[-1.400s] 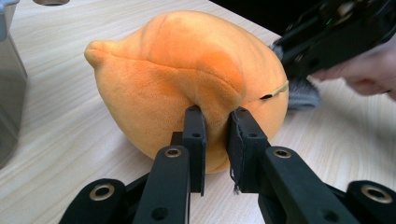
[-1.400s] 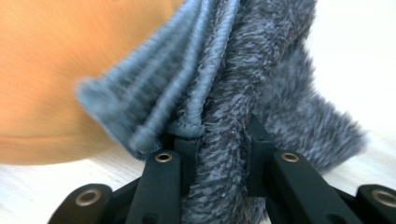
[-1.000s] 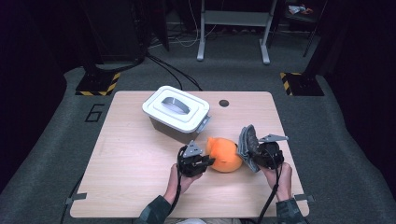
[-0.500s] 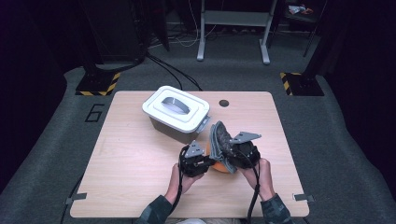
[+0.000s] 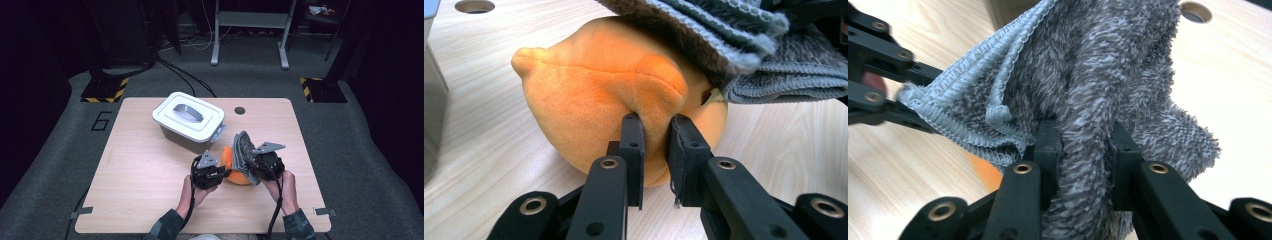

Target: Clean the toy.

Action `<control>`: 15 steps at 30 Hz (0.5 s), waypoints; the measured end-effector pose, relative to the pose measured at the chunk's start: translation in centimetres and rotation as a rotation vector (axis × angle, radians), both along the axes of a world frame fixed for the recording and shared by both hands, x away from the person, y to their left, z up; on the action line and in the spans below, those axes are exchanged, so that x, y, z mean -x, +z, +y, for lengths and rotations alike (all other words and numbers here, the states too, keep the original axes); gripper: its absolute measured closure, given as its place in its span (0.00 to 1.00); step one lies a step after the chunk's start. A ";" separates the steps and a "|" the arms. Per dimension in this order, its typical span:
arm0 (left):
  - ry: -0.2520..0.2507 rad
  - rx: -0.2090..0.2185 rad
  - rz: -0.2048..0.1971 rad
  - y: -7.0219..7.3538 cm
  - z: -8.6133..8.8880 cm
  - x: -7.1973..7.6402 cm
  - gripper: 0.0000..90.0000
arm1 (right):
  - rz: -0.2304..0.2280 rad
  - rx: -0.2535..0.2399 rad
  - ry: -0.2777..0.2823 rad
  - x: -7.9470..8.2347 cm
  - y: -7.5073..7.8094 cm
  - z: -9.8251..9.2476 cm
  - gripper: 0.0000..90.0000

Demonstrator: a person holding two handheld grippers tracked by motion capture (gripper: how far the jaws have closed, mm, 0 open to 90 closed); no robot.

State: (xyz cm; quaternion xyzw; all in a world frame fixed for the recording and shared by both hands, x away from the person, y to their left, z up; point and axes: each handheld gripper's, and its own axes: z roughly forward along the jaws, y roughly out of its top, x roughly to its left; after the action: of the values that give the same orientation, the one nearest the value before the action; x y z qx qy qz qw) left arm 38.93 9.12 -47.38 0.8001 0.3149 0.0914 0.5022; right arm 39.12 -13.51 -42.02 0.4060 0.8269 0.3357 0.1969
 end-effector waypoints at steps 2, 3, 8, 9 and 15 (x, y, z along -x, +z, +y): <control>-0.004 -0.002 0.003 0.0 0.0 0.0 0.87 | 0.007 -0.004 -0.010 0.0 -0.2 -0.4 0.80; -0.005 -0.002 0.004 0.0 0.0 0.0 0.87 | 0.011 -0.007 -0.017 -0.1 -0.3 -0.6 0.80; -0.001 -0.001 0.001 -0.1 0.0 0.0 0.87 | 0.021 -0.008 -0.044 -0.2 -0.7 -1.6 0.80; 0.000 -0.002 0.001 -0.1 0.0 0.0 0.87 | 0.031 -0.015 -0.057 -0.2 -0.8 -1.8 0.80; 0.005 -0.001 0.000 -0.1 0.1 0.0 0.87 | 0.045 -0.019 -0.087 -0.4 -1.5 -3.0 0.80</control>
State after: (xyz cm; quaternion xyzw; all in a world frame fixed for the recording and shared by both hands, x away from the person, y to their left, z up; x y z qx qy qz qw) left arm 38.98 9.17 -47.51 0.7997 0.3168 0.0929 0.5015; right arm 39.55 -16.47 -43.57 0.4507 0.8095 0.3254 0.1888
